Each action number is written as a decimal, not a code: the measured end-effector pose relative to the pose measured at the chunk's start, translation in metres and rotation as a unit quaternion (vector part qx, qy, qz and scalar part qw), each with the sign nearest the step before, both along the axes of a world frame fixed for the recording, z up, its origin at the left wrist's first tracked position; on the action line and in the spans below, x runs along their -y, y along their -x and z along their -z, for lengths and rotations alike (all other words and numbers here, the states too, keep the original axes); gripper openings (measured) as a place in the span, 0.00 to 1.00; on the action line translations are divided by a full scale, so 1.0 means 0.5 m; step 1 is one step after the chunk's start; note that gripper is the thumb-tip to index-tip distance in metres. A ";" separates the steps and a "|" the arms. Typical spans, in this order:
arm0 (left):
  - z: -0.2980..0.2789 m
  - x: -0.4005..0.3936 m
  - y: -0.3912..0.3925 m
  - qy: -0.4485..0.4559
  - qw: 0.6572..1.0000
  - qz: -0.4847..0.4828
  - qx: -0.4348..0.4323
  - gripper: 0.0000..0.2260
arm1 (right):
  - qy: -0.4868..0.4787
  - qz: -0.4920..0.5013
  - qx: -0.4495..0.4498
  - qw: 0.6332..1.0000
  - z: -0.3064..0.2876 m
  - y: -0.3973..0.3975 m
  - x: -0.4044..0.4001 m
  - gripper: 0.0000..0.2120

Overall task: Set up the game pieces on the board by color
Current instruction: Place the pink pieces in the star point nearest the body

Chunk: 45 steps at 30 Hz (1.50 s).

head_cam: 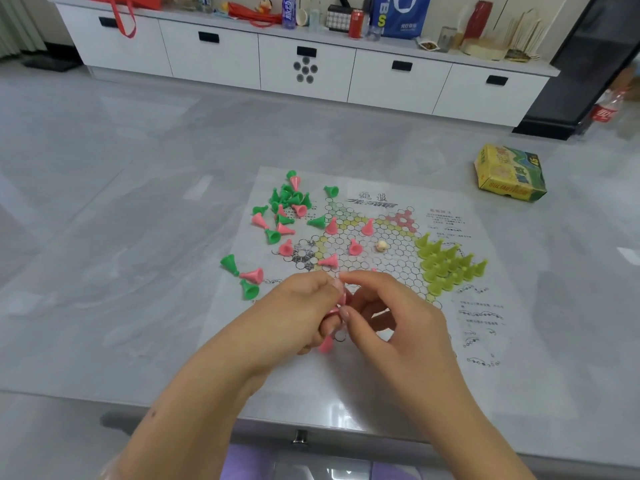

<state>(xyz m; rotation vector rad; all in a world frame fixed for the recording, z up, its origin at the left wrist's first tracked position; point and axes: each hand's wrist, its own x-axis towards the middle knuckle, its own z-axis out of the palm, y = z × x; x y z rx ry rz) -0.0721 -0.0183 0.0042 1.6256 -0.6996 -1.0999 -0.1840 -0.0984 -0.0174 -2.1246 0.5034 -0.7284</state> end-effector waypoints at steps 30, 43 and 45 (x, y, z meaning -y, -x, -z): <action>-0.012 0.016 -0.014 0.014 0.985 -0.171 0.030 0.13 | -0.032 0.044 -0.095 0.994 0.014 0.022 0.022 0.06; 0.017 -0.002 -0.031 0.009 0.943 -0.164 0.288 0.10 | 0.047 0.025 -0.180 0.982 0.022 0.020 0.011 0.03; 0.016 -0.004 -0.032 0.011 0.937 -0.167 0.307 0.12 | 0.063 0.026 -0.183 0.981 0.023 0.019 0.011 0.03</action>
